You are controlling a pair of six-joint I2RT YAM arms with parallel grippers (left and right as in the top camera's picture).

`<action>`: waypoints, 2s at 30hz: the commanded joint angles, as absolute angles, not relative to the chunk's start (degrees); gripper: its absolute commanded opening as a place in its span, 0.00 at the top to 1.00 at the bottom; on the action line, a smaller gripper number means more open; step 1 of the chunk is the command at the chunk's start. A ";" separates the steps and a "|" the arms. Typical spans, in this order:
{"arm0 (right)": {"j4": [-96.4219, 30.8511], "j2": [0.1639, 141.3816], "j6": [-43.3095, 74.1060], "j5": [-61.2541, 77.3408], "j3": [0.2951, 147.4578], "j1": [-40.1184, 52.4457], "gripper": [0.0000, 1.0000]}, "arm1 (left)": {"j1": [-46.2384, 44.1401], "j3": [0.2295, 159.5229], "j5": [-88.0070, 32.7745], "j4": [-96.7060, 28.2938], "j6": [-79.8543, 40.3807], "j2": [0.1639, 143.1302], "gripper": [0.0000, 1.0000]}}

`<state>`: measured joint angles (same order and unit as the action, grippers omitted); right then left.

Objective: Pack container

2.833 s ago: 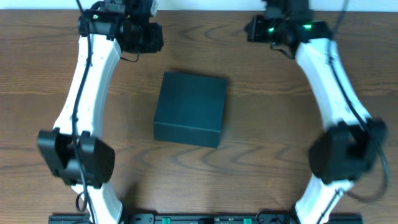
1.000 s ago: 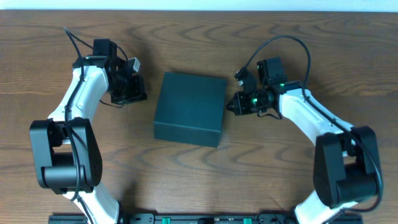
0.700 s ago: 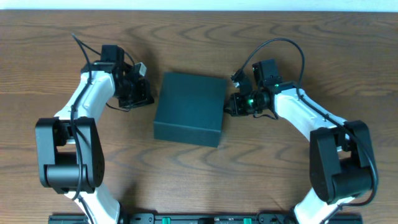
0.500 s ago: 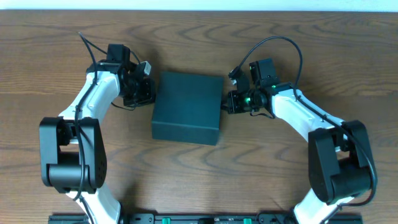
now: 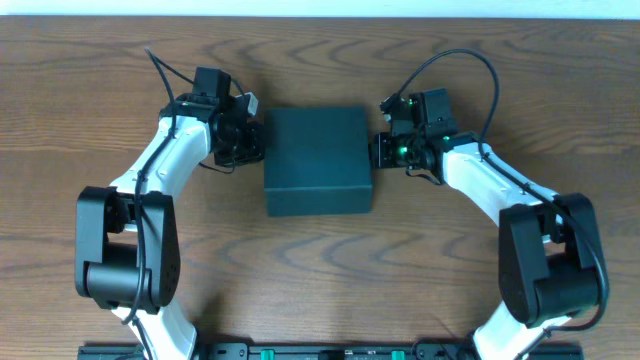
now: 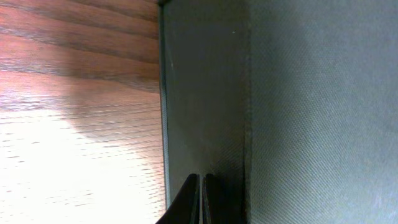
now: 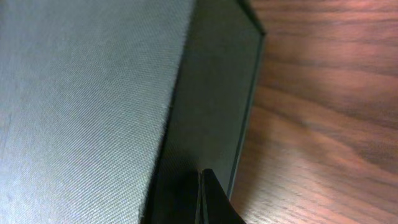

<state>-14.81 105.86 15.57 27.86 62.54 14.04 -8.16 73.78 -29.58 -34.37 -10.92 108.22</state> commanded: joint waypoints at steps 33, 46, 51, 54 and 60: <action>-21.47 100.14 13.91 33.78 62.89 7.49 0.98 | -5.58 78.48 -31.18 -32.23 -12.21 108.29 0.94; -39.13 85.60 4.05 32.88 62.89 6.15 0.98 | -4.49 95.53 -33.56 -45.30 -2.11 106.89 0.94; -47.09 86.06 -1.74 32.80 62.87 6.98 0.98 | -6.92 93.97 -37.87 -49.78 3.62 107.90 0.94; -47.55 86.06 -1.83 32.80 62.87 7.20 0.98 | -8.12 92.18 -43.18 -50.94 7.88 107.90 0.94; -50.39 86.15 -1.87 32.80 62.87 7.29 0.98 | -11.40 91.11 -44.53 -56.55 15.97 107.90 0.94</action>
<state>-49.58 85.86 -0.38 32.36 62.63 6.79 -10.26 91.20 -42.33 -55.66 9.54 107.85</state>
